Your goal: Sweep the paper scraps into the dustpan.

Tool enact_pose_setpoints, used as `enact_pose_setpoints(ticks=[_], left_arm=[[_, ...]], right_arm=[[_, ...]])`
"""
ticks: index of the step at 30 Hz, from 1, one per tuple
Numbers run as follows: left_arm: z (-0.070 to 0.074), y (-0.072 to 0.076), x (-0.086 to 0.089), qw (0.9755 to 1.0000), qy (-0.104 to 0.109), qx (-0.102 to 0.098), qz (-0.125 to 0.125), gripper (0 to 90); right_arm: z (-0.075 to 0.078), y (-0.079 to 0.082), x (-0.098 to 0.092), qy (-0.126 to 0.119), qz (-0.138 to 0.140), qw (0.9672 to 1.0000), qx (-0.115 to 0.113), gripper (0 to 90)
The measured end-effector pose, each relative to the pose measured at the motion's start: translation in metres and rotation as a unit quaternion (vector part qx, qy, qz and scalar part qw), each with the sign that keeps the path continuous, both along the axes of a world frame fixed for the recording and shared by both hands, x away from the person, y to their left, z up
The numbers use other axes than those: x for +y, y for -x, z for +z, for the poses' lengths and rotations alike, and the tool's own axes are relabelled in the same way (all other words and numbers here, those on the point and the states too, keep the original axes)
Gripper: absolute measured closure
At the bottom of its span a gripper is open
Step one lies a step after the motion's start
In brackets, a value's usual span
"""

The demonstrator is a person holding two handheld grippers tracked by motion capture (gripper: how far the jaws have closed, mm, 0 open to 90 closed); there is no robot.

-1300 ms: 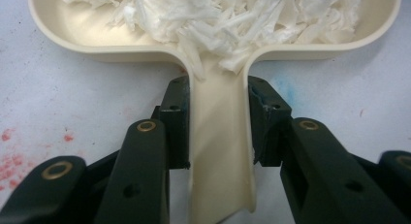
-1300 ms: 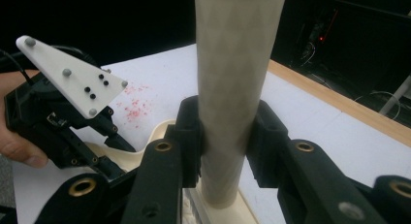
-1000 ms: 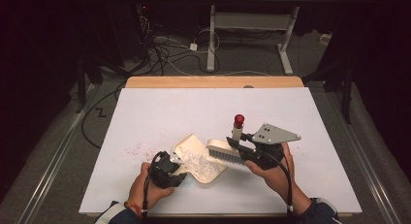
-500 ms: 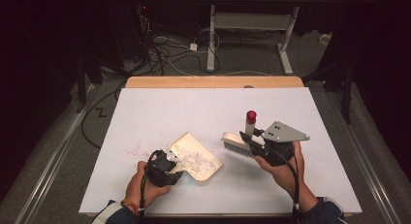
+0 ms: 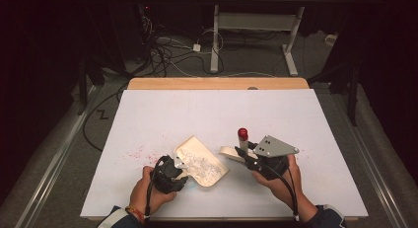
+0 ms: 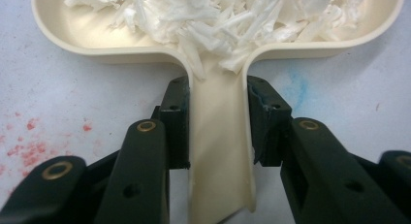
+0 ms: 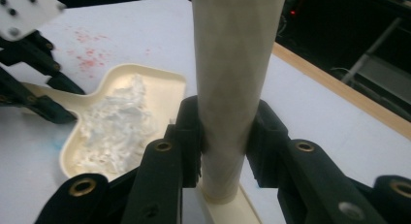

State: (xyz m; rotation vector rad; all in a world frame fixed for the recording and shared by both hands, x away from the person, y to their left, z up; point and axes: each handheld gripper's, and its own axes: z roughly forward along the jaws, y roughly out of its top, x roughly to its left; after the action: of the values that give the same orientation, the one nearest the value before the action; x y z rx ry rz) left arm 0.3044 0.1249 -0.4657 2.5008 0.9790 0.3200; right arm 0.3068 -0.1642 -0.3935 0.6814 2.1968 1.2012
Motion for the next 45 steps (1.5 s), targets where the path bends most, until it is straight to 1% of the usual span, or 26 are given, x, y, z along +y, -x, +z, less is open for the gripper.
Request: enact_pose_setpoints(ticks=[2, 4, 5, 6, 10, 12, 14, 16, 19, 20, 23, 26, 29, 31, 33, 35, 36, 38, 40, 42, 43, 45], left_arm=[[0.000, -0.001, 0.001, 1.0000, 0.002, 0.003, 0.000, 63.5], [0.000, -0.001, 0.001, 1.0000, 0.005, 0.004, 0.000, 63.5], [-0.001, -0.001, 0.001, 1.0000, 0.006, 0.005, 0.000, 63.5], [-0.001, -0.001, 0.002, 1.0000, 0.007, 0.005, 0.000, 63.5], [-0.001, -0.001, 0.002, 0.9999, 0.009, 0.006, 0.001, 63.5], [-0.001, -0.001, 0.003, 0.9999, 0.011, 0.007, 0.001, 63.5], [-0.001, -0.001, 0.003, 0.9999, 0.011, 0.008, 0.000, 63.5], [-0.001, -0.002, 0.003, 0.9999, 0.011, 0.009, 0.000, 63.4], [-0.001, -0.002, 0.003, 0.9999, 0.012, 0.008, -0.001, 63.5], [-0.001, -0.002, 0.004, 0.9999, 0.012, 0.010, -0.001, 63.5], [-0.001, -0.003, 0.005, 0.9998, 0.014, 0.011, -0.002, 63.5], [-0.001, -0.003, 0.007, 0.9998, 0.013, 0.011, 0.000, 63.5], [-0.001, -0.004, 0.013, 0.9997, 0.019, 0.014, 0.005, 63.5], [-0.002, -0.004, 0.018, 0.9993, 0.028, 0.019, 0.013, 63.5], [-0.002, -0.006, 0.024, 0.9990, 0.034, 0.018, 0.023, 63.4], [-0.003, -0.007, 0.030, 0.9987, 0.034, 0.013, 0.036, 63.4], [-0.003, -0.007, 0.032, 0.9985, 0.033, 0.008, 0.044, 63.4], [-0.003, -0.008, 0.038, 0.9977, 0.035, 0.005, 0.057, 63.4], [-0.003, -0.010, 0.045, 0.9966, 0.045, 0.005, 0.069, 63.4], [-0.002, -0.011, 0.050, 0.9958, 0.044, 0.001, 0.080, 63.4], [-0.002, -0.011, 0.053, 0.9951, 0.046, -0.001, 0.087, 63.4], [-0.001, -0.012, 0.059, 0.9941, 0.048, -0.004, 0.098, 63.4]], right_arm=[[0.000, 0.002, 0.003, -0.014, 0.010, 0.9998, 0.005, 71.0], [0.003, 0.003, 0.003, -0.036, 0.020, 0.9991, 0.009, 71.1], [0.005, 0.005, 0.003, -0.048, 0.025, 0.9985, 0.009, 71.0], [0.008, 0.006, 0.002, -0.053, 0.029, 0.9981, 0.005, 71.0], [0.018, 0.011, -0.004, -0.054, 0.023, 0.9982, -0.011, 71.0], [0.021, 0.010, -0.008, -0.059, 0.022, 0.9980, -0.007, 71.0], [0.022, 0.009, -0.012, -0.064, 0.012, 0.9979, -0.008, 71.0], [0.022, 0.006, -0.015, -0.057, 0.006, 0.9983, -0.011, 71.0], [0.019, 0.002, -0.018, -0.064, 0.005, 0.9979, 0.002, 71.0], [0.018, 0.001, -0.019, -0.063, 0.002, 0.9980, 0.002, 71.0], [0.017, -0.001, -0.020, -0.056, -0.003, 0.9984, 0.000, 71.0], [0.015, -0.002, -0.020, -0.047, -0.015, 0.9987, -0.009, 71.0], [0.014, -0.006, -0.023, -0.049, -0.015, 0.9987, -0.003, 71.0], [0.015, -0.007, -0.026, -0.052, -0.017, 0.9985, 0.000, 71.0], [0.017, -0.007, -0.030, -0.049, -0.018, 0.9986, 0.001, 71.0], [0.021, -0.007, -0.036, -0.050, -0.023, 0.9985, 0.005, 71.0], [0.023, -0.007, -0.039, -0.048, -0.024, 0.9986, 0.003, 70.9], [0.027, -0.005, -0.046, -0.050, -0.027, 0.9984, 0.000, 70.9], [0.032, -0.005, -0.054, -0.056, -0.030, 0.9980, 0.001, 71.0], [0.035, -0.004, -0.061, -0.060, -0.030, 0.9977, 0.004, 70.9], [0.037, -0.003, -0.065, -0.063, -0.033, 0.9975, 0.004, 70.9], [0.040, -0.001, -0.073, -0.063, -0.034, 0.9975, 0.001, 70.9]])
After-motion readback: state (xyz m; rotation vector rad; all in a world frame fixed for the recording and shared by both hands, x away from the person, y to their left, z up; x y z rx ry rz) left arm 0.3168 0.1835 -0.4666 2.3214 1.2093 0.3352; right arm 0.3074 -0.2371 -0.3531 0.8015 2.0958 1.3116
